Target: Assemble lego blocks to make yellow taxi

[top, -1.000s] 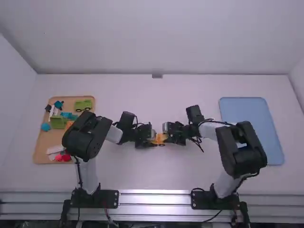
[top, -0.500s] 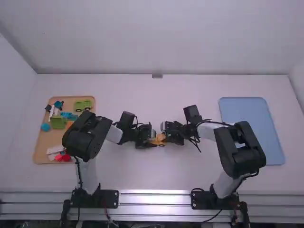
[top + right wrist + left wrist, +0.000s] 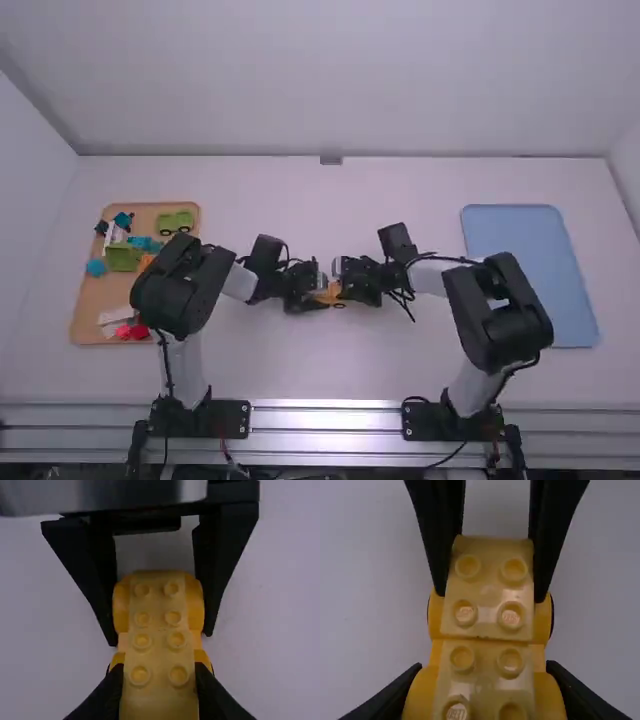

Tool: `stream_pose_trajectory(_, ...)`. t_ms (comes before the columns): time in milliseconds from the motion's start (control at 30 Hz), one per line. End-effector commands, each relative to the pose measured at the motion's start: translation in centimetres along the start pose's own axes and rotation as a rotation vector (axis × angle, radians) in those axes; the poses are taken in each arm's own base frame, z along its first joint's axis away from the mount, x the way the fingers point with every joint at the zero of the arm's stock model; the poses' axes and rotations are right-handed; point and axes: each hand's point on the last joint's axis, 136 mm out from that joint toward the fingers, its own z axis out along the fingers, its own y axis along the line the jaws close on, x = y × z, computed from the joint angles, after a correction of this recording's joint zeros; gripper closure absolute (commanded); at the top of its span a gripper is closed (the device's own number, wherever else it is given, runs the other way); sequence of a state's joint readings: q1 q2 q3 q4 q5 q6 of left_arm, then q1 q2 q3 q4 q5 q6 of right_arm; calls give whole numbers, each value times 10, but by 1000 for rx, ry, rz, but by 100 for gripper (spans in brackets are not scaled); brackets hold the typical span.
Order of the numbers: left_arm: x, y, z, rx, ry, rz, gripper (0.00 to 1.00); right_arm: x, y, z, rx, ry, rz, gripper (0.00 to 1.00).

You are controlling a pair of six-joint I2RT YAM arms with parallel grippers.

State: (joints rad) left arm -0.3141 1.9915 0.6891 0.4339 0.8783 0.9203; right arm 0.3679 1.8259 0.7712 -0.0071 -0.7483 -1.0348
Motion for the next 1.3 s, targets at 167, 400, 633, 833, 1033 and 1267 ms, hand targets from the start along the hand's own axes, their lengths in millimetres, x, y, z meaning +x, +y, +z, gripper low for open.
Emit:
stream_pose_trajectory(167,6,-5,3,20,20,-11,62,6,-2,4,8,38,12,76)
stream_pose_trajectory(400,6,-5,3,21,20,-12,61,-13,-1,3,-10,-53,-20,28)
stream_pose_trajectory(633,6,-5,3,21,22,-15,61,-35,-5,-47,-3,-242,-84,38)
stream_pose_trajectory(833,5,-4,3,17,18,-2,62,-2,5,-50,5,-180,4,91)
stream_pose_trajectory(1033,5,-4,3,18,19,-3,62,7,7,-27,57,-99,58,100)
stream_pose_trajectory(1267,5,-5,3,20,16,-10,64,9,10,-7,85,19,55,100)
